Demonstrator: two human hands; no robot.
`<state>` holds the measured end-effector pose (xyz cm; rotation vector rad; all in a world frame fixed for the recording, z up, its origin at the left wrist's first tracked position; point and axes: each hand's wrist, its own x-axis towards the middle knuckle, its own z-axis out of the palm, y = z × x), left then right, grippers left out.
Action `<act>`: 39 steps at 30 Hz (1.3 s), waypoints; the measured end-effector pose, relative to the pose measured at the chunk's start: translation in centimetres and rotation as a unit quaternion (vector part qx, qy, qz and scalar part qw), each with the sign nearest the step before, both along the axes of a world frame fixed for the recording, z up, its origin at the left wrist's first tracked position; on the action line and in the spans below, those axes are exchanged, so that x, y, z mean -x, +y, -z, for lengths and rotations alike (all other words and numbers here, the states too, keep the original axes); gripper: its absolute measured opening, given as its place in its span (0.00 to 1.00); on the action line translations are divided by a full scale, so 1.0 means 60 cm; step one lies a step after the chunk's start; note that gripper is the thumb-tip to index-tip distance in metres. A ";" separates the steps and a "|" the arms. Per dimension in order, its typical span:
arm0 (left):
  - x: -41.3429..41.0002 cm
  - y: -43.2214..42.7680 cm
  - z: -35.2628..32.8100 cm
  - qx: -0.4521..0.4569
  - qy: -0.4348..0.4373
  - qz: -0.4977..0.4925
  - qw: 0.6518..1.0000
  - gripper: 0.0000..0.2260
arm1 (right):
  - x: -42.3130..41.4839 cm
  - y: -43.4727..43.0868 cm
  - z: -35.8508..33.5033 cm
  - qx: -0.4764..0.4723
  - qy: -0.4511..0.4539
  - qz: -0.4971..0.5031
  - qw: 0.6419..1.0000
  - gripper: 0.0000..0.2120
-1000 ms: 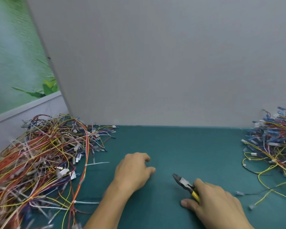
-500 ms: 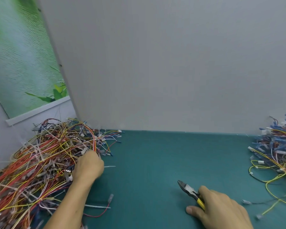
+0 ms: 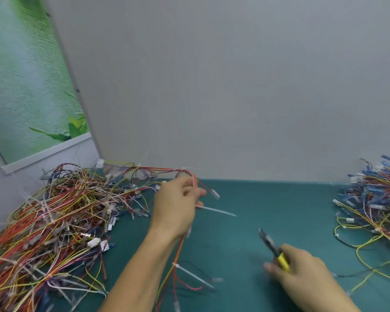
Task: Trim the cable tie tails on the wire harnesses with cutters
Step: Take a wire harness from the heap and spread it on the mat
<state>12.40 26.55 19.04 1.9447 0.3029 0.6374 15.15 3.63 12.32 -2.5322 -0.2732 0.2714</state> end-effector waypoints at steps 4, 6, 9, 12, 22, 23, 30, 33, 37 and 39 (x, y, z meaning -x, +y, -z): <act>-0.005 -0.083 0.041 -0.108 0.070 0.144 0.981 0.04 | -0.024 -0.030 -0.008 -0.291 0.047 0.105 0.950 0.15; -0.007 -0.114 0.072 -0.212 0.132 0.191 0.949 0.03 | -0.030 -0.036 -0.012 -0.356 0.069 0.132 0.923 0.14; -0.006 -0.130 0.106 -0.319 0.223 0.208 0.897 0.05 | -0.036 -0.048 -0.023 -0.310 0.027 0.133 0.941 0.09; -0.002 -0.116 0.120 -0.346 0.254 0.196 0.882 0.09 | -0.044 -0.079 -0.044 -0.124 -0.002 0.088 0.988 0.07; 0.013 -0.086 0.124 -0.420 0.256 0.161 0.856 0.09 | -0.069 -0.165 -0.034 0.192 0.008 0.149 0.970 0.09; 0.016 -0.085 0.125 -0.429 0.255 0.165 0.851 0.08 | -0.070 -0.166 -0.037 0.192 -0.008 0.156 0.969 0.10; 0.035 -0.080 0.126 -0.452 0.264 0.224 0.822 0.14 | -0.111 -0.051 -0.074 -0.063 -0.065 0.110 0.990 0.08; 0.047 -0.073 0.118 -0.469 0.269 0.260 0.801 0.17 | -0.161 0.000 -0.075 -0.140 -0.013 0.109 0.984 0.08; 0.071 -0.061 0.107 -0.466 0.251 0.299 0.794 0.18 | -0.201 0.047 -0.056 -0.173 0.074 0.112 0.976 0.12; 0.078 -0.057 0.105 -0.453 0.242 0.309 0.801 0.17 | -0.204 0.055 -0.040 -0.131 0.090 0.106 0.982 0.13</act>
